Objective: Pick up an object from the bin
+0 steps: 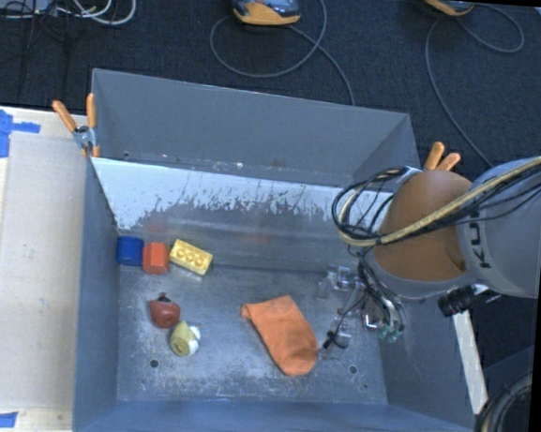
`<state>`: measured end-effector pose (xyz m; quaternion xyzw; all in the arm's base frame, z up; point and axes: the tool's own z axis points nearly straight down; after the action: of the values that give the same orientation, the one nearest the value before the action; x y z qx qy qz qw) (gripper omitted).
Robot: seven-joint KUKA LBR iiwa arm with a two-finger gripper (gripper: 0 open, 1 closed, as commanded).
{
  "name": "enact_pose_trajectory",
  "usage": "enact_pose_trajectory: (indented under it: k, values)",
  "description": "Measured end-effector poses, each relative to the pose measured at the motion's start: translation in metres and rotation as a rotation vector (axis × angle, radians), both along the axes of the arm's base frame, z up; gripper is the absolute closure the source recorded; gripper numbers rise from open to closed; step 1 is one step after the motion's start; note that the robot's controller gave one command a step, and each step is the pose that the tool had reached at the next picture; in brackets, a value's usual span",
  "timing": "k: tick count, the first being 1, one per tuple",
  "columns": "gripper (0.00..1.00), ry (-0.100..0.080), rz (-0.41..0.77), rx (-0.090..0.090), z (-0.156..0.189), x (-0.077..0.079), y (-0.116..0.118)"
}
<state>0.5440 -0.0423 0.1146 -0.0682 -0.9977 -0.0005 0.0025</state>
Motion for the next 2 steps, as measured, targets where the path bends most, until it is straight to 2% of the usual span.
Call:
enact_pose_trajectory:
  k: [1,2]
  values:
    - [0.0,0.006,0.212,0.004,-0.023,-0.022,0.029]
    - [1.0,-0.001,0.048,0.0,-0.044,-0.041,0.056]
